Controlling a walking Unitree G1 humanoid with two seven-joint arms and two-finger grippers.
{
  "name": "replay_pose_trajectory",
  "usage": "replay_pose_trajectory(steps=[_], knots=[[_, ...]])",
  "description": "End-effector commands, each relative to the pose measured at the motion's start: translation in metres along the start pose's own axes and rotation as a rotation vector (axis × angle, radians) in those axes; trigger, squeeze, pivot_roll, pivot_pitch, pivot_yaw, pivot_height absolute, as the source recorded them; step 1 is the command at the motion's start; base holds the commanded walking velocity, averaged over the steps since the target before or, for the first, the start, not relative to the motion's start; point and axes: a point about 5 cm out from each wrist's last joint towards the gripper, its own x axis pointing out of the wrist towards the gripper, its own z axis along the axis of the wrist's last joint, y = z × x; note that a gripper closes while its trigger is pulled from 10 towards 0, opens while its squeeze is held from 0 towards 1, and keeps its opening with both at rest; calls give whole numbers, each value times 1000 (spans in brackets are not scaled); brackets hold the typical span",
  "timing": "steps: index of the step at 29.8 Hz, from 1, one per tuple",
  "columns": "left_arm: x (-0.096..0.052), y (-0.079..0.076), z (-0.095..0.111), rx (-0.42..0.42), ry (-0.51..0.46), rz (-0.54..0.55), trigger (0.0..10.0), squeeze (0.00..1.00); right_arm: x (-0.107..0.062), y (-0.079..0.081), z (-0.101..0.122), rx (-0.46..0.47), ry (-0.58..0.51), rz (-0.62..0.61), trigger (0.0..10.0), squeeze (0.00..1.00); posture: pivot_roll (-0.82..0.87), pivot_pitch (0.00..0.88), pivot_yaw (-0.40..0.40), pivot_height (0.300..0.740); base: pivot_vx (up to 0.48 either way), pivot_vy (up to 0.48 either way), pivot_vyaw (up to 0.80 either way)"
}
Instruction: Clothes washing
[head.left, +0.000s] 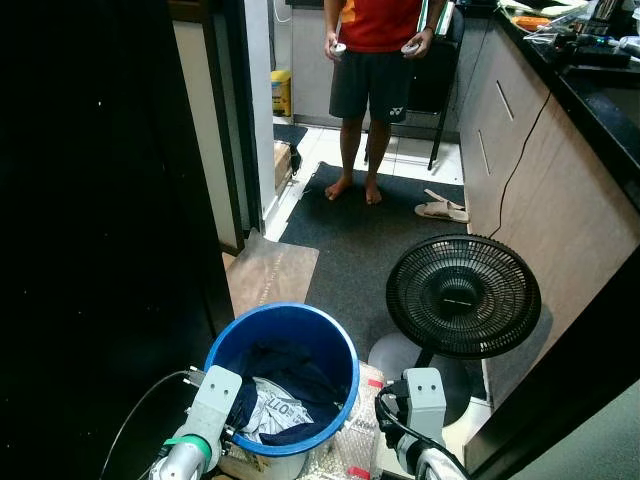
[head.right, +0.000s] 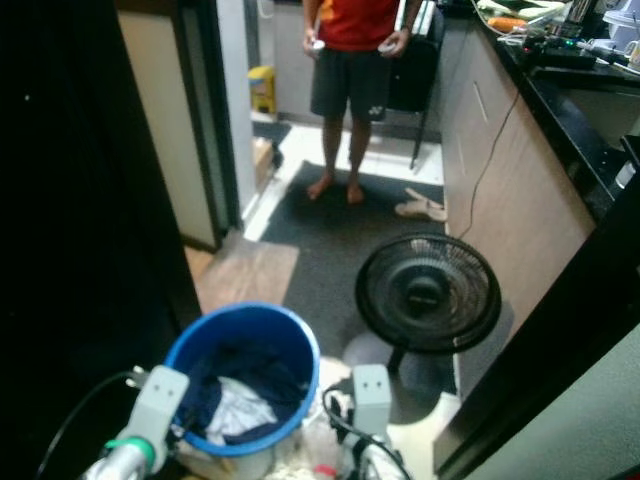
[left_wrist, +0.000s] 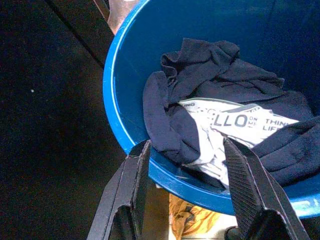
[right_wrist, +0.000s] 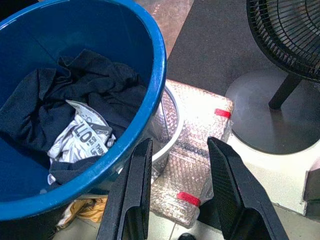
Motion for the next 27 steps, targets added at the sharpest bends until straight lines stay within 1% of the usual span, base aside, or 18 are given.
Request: replay_pose_trajectory(steps=[1,4,6,7,8,9,10,11,12,13,14,15,16,18,20,21,23,27], knots=[[-3,-2,-8,12,27,-15,10000,0,-4,-2,-7,10,19,-11,10000,0,-40,14,57,740,0,0,0],[-3,-3,-8,9,26,-15,10000,0,-4,-2,-7,4,21,-14,10000,0,-40,20,55,740,0,0,0],[-2,-1,-5,7,13,-7,10000,0,-3,-1,-3,-19,-5,-10,10000,0,-37,24,54,740,0,0,0],[-1,0,1,20,-20,-5,10000,0,-1,1,4,-31,-45,-7,10000,0,-38,25,54,740,0,0,0],[-1,0,1,20,-20,-5,10000,0,-1,1,4,-31,-45,-7,10000,0,-38,25,54,740,0,0,0],[1,2,9,40,-60,-4,10000,0,2,3,14,-32,-94,-3,10000,0,-38,25,54,740,0,0,0],[2,4,24,82,-136,-14,10000,0,6,7,32,-30,-184,8,10000,0,-34,32,53,740,0,0,0],[3,5,35,112,-188,-22,10000,0,8,11,45,-27,-245,16,10000,0,-34,32,53,735,0,0,0],[3,5,35,112,-188,-22,10000,0,8,11,45,-27,-245,16,10000,0,-34,32,53,735,0,0,0],[4,3,51,120,-252,-56,10000,0,11,16,64,-32,-326,33,10000,0,-34,32,53,730,0,0,0],[3,2,64,117,-295,-84,10000,0,12,19,77,-40,-382,46,10000,0,-32,35,51,725,0,0,0],[3,-1,76,105,-330,-110,10000,0,12,23,89,-47,-426,54,10000,0,-30,36,51,720,0,0,0],[4,-4,87,90,-335,-136,10000,0,13,26,101,-44,-468,60,10000,0,-30,36,51,715,0,0,0],[4,-4,87,90,-335,-136,10000,0,13,26,101,-44,-468,60,10000,0,-30,36,51,715,0,0,0],[7,-11,103,37,-328,-145,10000,0,15,32,118,-35,-519,65,10000,0,-27,39,51,705,0,0,0],[8,-13,107,-2,-318,-138,10000,0,16,33,122,-31,-529,63,10000,0,-27,39,51,700,0,0,0],[10,-15,110,-78,-293,-135,10000,0,16,33,125,-26,-538,64,10000,0,-27,41,51,690,0,0,0],[10,-16,112,-96,-295,-135,10000,0,15,34,126,-24,-546,67,10000,0,-27,41,51,685,0,0,0]])
